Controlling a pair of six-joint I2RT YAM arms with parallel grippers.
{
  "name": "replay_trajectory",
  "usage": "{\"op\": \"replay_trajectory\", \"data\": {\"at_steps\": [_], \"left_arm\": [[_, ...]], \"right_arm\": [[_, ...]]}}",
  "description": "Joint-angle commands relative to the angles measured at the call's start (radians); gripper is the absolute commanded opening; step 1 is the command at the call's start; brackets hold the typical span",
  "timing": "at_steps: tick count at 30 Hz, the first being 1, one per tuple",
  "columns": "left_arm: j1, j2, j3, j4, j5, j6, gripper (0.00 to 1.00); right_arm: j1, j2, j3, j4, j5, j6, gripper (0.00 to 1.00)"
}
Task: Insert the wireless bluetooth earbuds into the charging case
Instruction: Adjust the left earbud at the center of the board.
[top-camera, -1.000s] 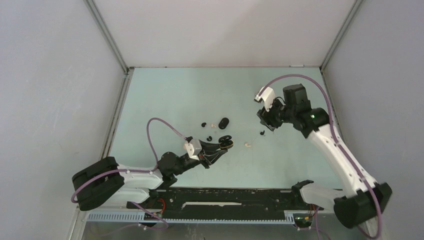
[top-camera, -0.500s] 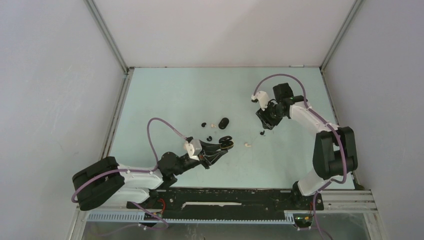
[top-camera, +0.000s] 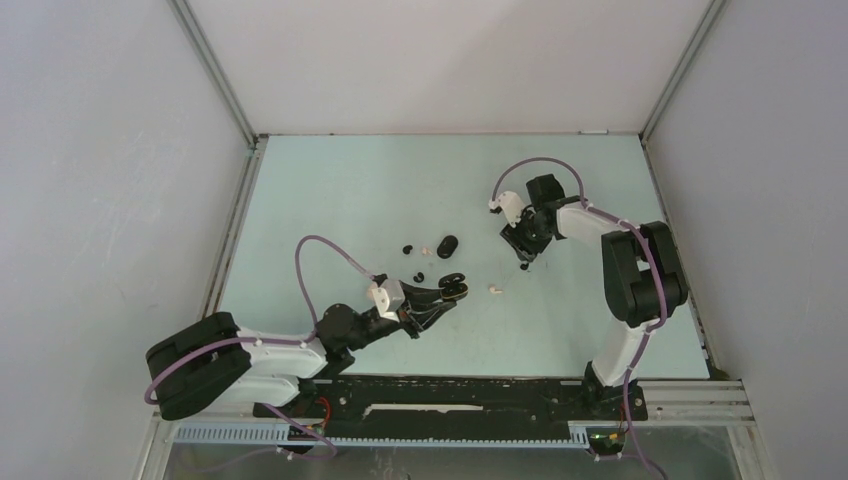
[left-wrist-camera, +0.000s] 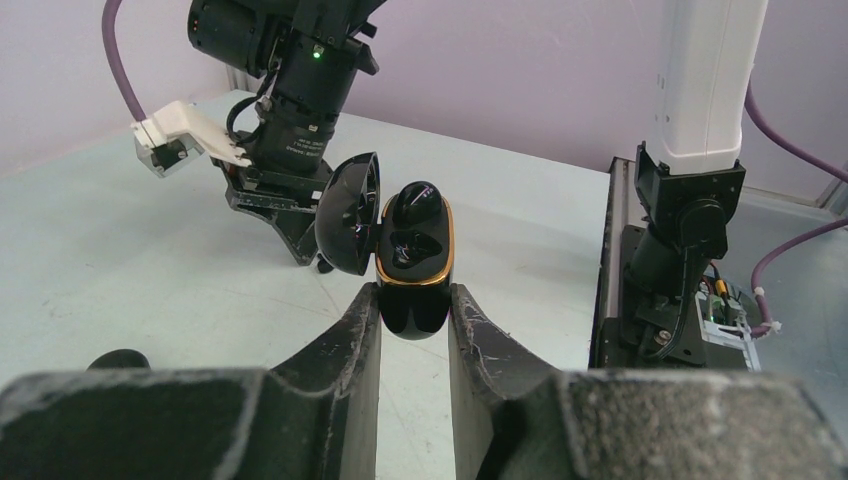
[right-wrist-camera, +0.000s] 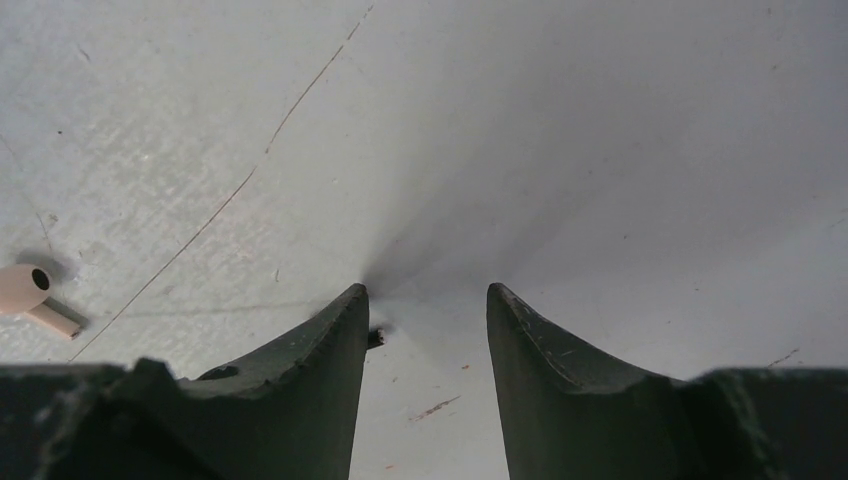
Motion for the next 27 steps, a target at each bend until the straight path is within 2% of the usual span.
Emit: {"op": "replay_trajectory", "data": {"at_steps": [1,13,27], "left_arm": [[-0.006,0.007,0.001,0.05,0.016,0.014,0.0],[-0.006,0.009,0.007,0.048,0.032,0.007,0.0],[-0.009,-0.003,0.005,0.046,0.039,0.005,0.0]], "right_arm": [[0.002,0.016,0.012,0.039,0.055,-0.019,0.5],[-0.023,-0.051,-0.003,-0.116,0.039,-0.04,0.47],[0.074,-0.083,-0.083,-0.114,0.047,-0.011,0.46]]}}
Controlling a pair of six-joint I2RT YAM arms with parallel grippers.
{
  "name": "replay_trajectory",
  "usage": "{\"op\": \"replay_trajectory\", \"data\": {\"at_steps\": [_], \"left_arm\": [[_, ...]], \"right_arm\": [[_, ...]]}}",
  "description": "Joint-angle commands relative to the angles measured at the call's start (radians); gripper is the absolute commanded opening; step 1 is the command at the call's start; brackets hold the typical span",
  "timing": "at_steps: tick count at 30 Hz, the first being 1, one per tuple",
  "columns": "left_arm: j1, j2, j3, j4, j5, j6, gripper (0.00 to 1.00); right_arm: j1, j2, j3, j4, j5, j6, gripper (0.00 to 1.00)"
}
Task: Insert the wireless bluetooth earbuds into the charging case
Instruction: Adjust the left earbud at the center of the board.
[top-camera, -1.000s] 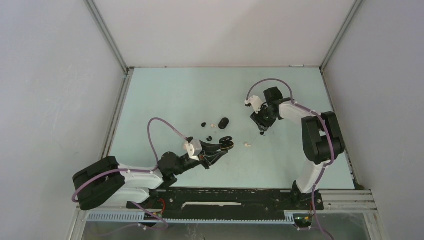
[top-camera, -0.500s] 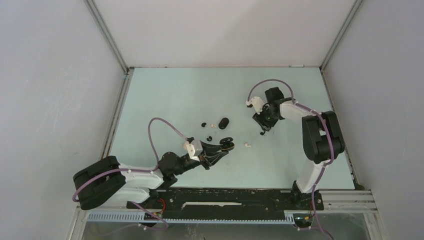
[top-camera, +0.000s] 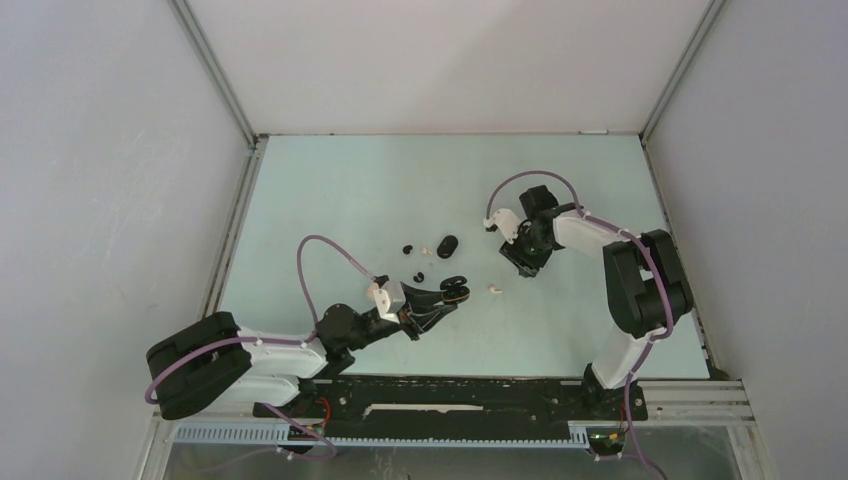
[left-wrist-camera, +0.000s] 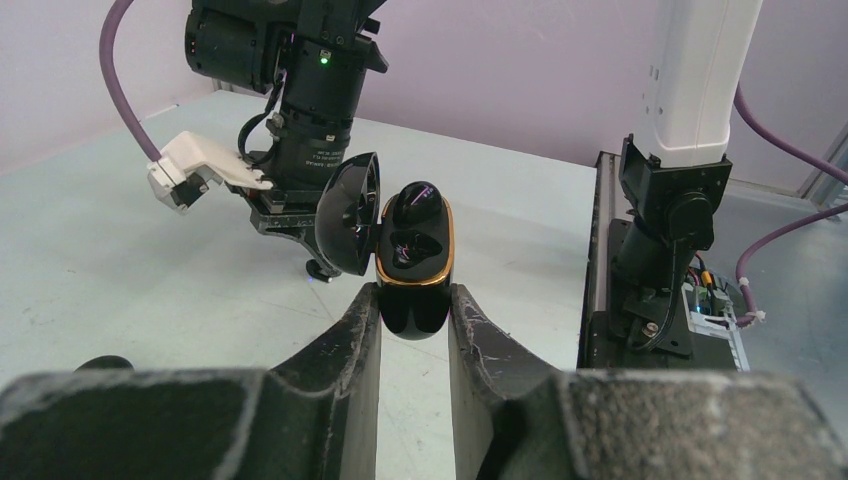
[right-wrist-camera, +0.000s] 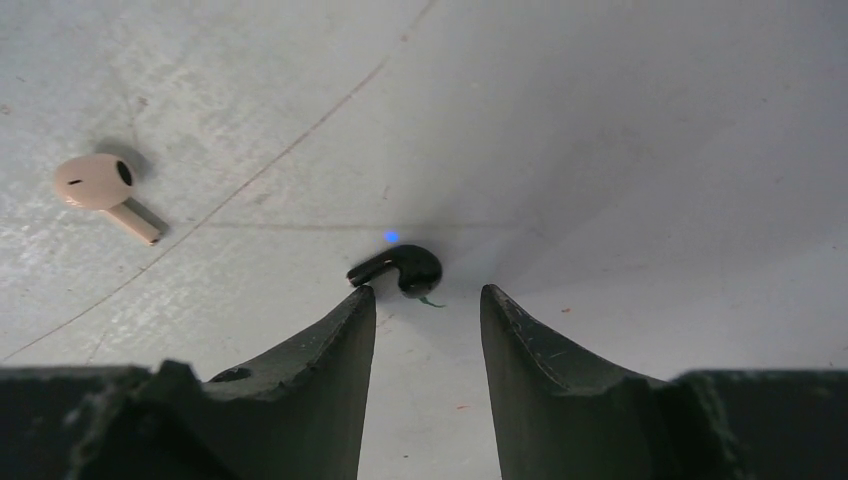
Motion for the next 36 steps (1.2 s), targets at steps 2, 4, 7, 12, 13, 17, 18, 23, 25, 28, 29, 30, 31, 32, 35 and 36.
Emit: {"op": "replay_trajectory", "data": {"at_steps": [2,4,7,12,13,17,18,23,25,28,29,30,31,32,35,36], "left_arm": [[-0.007,-0.01,0.005,0.044,0.01,0.008,0.0],[-0.008,-0.009,0.005,0.042,0.01,0.008,0.0],[-0.008,-0.008,0.005,0.041,0.012,0.008,0.0],[-0.008,-0.005,0.008,0.037,0.015,0.008,0.0],[-0.008,-0.004,0.009,0.037,0.016,0.007,0.0],[-0.008,-0.002,0.01,0.036,0.017,0.009,0.0],[-0.008,-0.002,0.01,0.036,0.016,0.009,0.0],[-0.008,0.002,0.012,0.033,0.016,0.013,0.0],[-0.008,0.002,0.012,0.034,0.016,0.013,0.0],[-0.008,0.005,0.012,0.033,0.016,0.014,0.0],[-0.008,0.005,0.013,0.032,0.016,0.014,0.0],[-0.008,0.007,0.013,0.032,0.016,0.014,0.0],[-0.008,0.008,0.013,0.031,0.017,0.015,0.0],[-0.008,0.008,0.014,0.031,0.017,0.014,0.0],[-0.008,0.01,0.015,0.031,0.018,0.016,0.0],[-0.008,0.01,0.015,0.029,0.018,0.016,0.0]], "right_arm": [[0.021,-0.021,-0.022,0.012,0.005,0.023,0.46],[0.018,-0.019,-0.022,0.023,0.009,0.019,0.46],[0.013,-0.012,-0.022,0.026,0.006,0.006,0.45],[0.005,-0.007,-0.022,0.025,-0.015,-0.017,0.45],[0.005,-0.006,-0.022,0.027,-0.022,-0.027,0.45],[0.002,0.013,0.005,0.014,-0.038,-0.047,0.45],[0.001,0.021,0.016,0.007,-0.043,-0.049,0.45],[-0.008,0.046,0.053,-0.028,-0.082,-0.078,0.45],[-0.01,0.059,0.07,-0.046,-0.096,-0.09,0.45],[-0.017,0.074,0.083,-0.054,-0.1,-0.095,0.45],[-0.019,0.082,0.092,-0.057,-0.103,-0.098,0.45],[-0.021,0.088,0.098,-0.06,-0.108,-0.101,0.45],[-0.024,0.093,0.102,-0.064,-0.113,-0.103,0.45],[-0.028,0.097,0.106,-0.065,-0.121,-0.106,0.45],[-0.036,0.112,0.12,-0.082,-0.139,-0.115,0.42],[-0.037,0.115,0.122,-0.087,-0.14,-0.113,0.41]]}}
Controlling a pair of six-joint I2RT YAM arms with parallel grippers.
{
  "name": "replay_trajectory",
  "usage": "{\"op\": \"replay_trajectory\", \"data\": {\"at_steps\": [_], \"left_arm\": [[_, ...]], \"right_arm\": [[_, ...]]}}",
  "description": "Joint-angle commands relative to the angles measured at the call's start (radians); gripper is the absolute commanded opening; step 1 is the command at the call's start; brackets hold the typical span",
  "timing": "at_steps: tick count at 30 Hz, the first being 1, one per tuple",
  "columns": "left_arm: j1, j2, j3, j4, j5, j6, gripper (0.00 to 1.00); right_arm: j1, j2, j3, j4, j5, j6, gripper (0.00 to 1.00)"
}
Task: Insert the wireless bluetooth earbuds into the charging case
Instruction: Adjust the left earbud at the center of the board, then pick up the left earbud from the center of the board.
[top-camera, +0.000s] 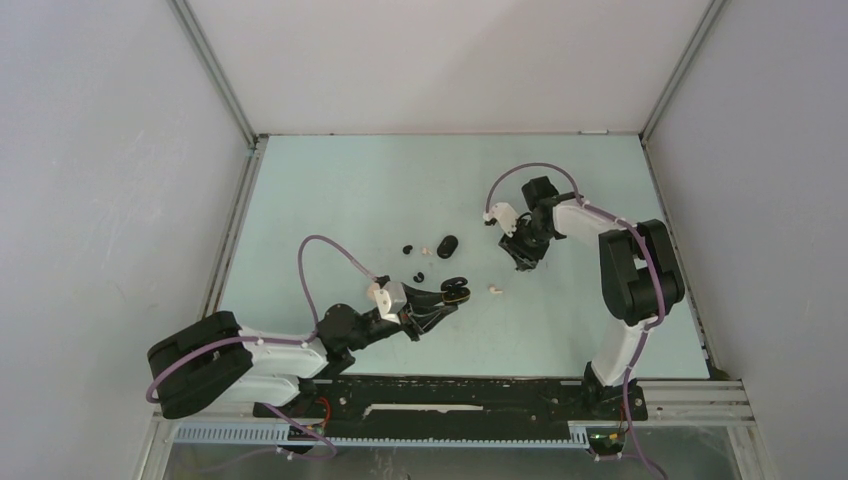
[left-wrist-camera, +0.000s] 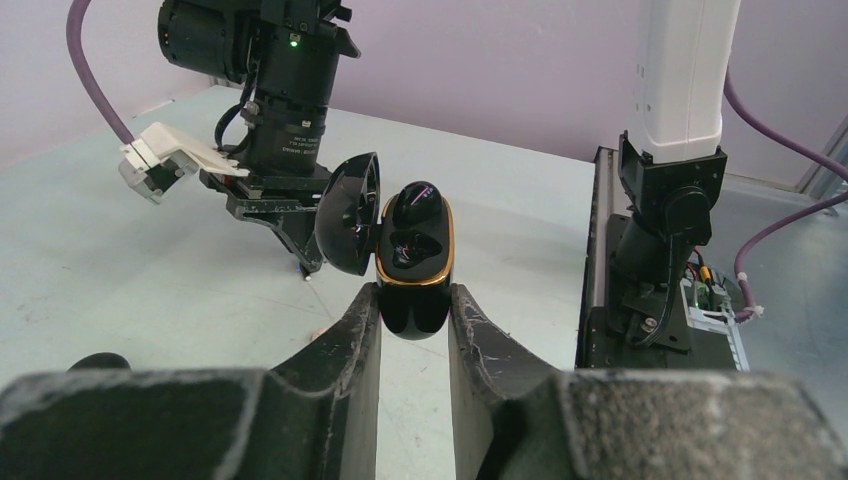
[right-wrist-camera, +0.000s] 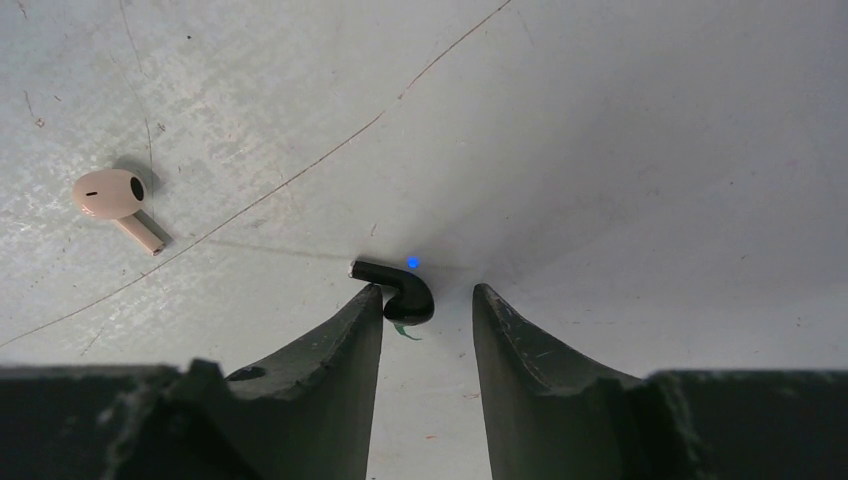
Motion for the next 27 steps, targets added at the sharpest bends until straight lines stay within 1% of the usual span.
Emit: {"op": "replay_trajectory", "data": {"at_steps": [1,6,11,13,16,18,23,27], "left_arm": [[-0.006,0.004,0.015,0.029,0.015,0.016,0.0],[-0.007,0.003,0.016,0.026,0.018,0.015,0.0],[-0.006,0.004,0.018,0.025,0.02,0.015,0.0],[-0.006,0.004,0.017,0.025,0.02,0.015,0.0],[-0.007,0.005,0.019,0.026,0.02,0.014,0.0],[-0.006,0.004,0.018,0.024,0.02,0.015,0.0],[-0.006,0.0,0.017,0.021,0.019,0.017,0.0],[-0.006,-0.001,0.019,0.021,0.023,0.015,0.0]], "right_arm": [[-0.013,0.039,0.03,-0.039,-0.044,-0.022,0.41],[-0.018,0.038,0.029,-0.058,-0.053,-0.034,0.34],[-0.02,0.034,0.028,-0.066,-0.085,-0.035,0.3],[-0.017,0.034,0.028,-0.063,-0.096,-0.035,0.31],[-0.01,0.034,0.029,-0.052,-0.092,-0.034,0.35],[-0.006,0.037,0.029,-0.044,-0.09,-0.035,0.35],[0.004,0.038,0.029,-0.048,-0.083,-0.041,0.31],[0.004,0.037,0.029,-0.064,-0.089,-0.043,0.25]]}}
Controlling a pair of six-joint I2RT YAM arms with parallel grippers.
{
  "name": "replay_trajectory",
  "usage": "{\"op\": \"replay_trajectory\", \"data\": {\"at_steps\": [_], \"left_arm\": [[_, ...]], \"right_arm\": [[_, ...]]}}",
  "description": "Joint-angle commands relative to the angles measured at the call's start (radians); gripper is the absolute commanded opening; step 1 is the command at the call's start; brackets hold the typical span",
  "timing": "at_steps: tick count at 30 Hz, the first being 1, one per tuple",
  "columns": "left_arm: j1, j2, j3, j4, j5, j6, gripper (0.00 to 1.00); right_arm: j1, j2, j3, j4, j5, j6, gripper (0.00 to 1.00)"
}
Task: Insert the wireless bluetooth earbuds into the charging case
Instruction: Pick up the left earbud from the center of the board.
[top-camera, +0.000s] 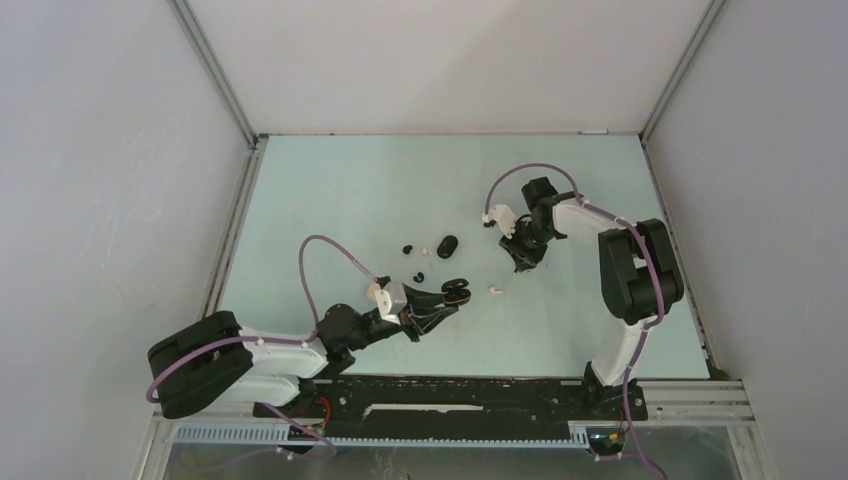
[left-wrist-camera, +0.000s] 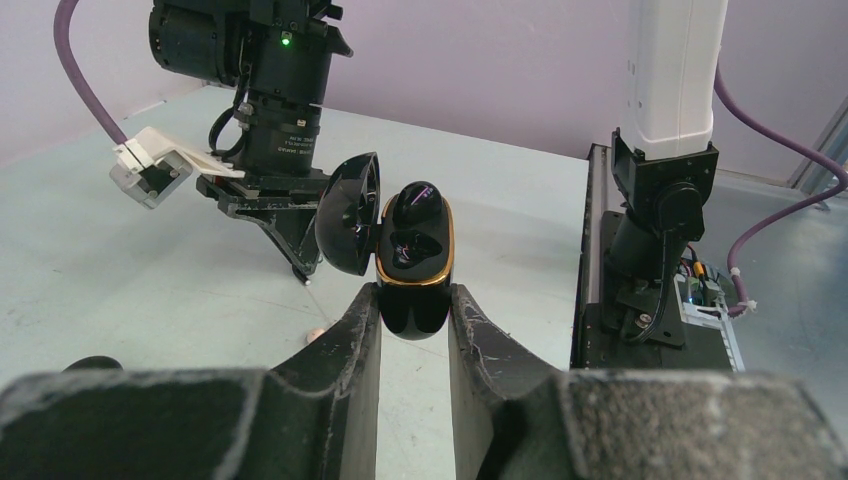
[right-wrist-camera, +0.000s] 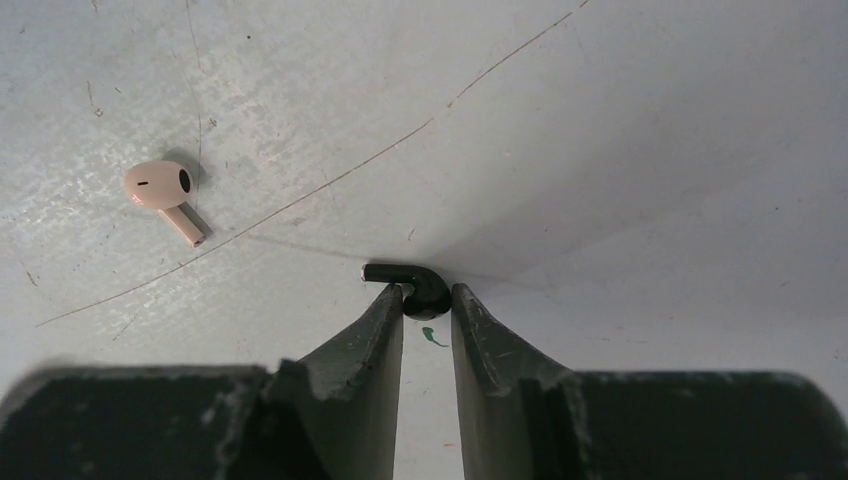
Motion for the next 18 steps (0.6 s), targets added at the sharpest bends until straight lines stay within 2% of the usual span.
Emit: {"op": "replay_trajectory", "data": {"at_steps": [1,6,9,11,18], "left_arm": [[-0.006,-0.003,0.019,0.021,0.007,0.015,0.0],[-0.006,0.0,0.02,0.02,0.005,0.014,0.0],[-0.006,-0.002,0.019,0.019,0.005,0.012,0.0],[-0.006,0.004,0.022,0.02,0.012,0.009,0.0],[-0.006,0.022,0.033,0.019,0.026,-0.001,0.0]], "right_arm": [[0.006,0.028,0.015,-0.027,-0.025,-0.012,0.22],[0.006,0.011,0.015,-0.035,-0.021,0.016,0.13],[0.007,-0.061,0.014,-0.038,-0.002,0.05,0.08],[0.016,-0.128,0.016,-0.045,0.023,0.049,0.01],[0.082,-0.396,0.015,-0.088,0.113,0.004,0.0]]}}
